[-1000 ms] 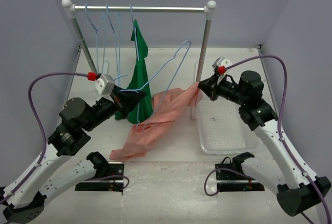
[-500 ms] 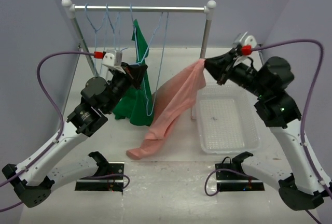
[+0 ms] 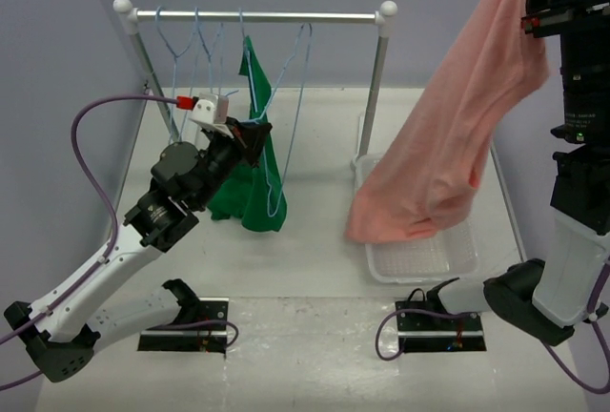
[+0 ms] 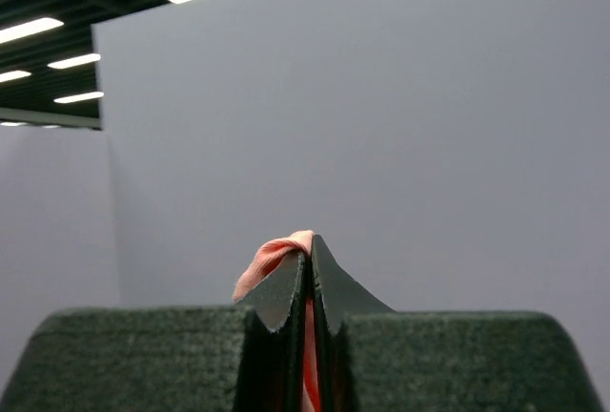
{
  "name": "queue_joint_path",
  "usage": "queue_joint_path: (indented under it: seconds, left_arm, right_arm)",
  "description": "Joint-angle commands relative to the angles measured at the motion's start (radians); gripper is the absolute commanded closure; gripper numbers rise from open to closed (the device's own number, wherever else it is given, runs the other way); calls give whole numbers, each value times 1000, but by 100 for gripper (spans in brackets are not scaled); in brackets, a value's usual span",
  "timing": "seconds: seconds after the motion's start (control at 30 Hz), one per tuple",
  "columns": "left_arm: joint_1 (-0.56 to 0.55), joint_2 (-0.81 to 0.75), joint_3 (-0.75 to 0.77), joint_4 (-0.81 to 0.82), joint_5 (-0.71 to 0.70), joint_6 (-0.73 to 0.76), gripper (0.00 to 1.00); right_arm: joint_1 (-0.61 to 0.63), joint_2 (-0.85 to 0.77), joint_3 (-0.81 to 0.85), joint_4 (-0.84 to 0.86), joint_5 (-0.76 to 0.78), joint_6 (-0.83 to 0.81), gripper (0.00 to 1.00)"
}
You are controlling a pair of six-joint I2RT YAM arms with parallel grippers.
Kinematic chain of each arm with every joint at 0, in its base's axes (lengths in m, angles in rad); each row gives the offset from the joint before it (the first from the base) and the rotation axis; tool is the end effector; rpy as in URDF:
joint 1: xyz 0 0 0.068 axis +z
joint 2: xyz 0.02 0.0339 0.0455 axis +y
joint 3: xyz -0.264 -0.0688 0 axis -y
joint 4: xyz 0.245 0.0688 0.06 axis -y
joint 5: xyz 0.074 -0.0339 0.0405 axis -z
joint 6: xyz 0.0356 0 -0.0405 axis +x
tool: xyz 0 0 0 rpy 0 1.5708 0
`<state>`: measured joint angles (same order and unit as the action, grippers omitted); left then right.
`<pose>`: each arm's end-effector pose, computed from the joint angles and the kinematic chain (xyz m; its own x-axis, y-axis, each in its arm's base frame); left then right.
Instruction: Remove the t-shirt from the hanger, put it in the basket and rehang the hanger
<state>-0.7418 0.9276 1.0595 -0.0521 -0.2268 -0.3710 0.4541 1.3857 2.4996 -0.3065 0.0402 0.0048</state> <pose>0.1565 -0.1326 0.4251 -0.1240 -0.3655 -0.9225 0.4808 0.7911 -0.3781 0.0918 0.0432 0.6985 0.6473 0.3213 -0.6912 -0.4164 0.9086 0.0324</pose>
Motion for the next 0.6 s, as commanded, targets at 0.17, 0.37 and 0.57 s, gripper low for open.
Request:
queue_joint_path:
  seconds: [0.17,0.37,0.57]
  left_arm:
    - [-2,5,0,0,6,47,100]
    - [-2,22,14,-22,23,61,100]
    - [-2,13,5,-22,49,61,100]
  right_arm:
    - [-5,-51,-127,127,269,-230,100]
    - [-52,31,17,127,328,-328,100]
    - [-54,-126,-273,158,265,-275,100]
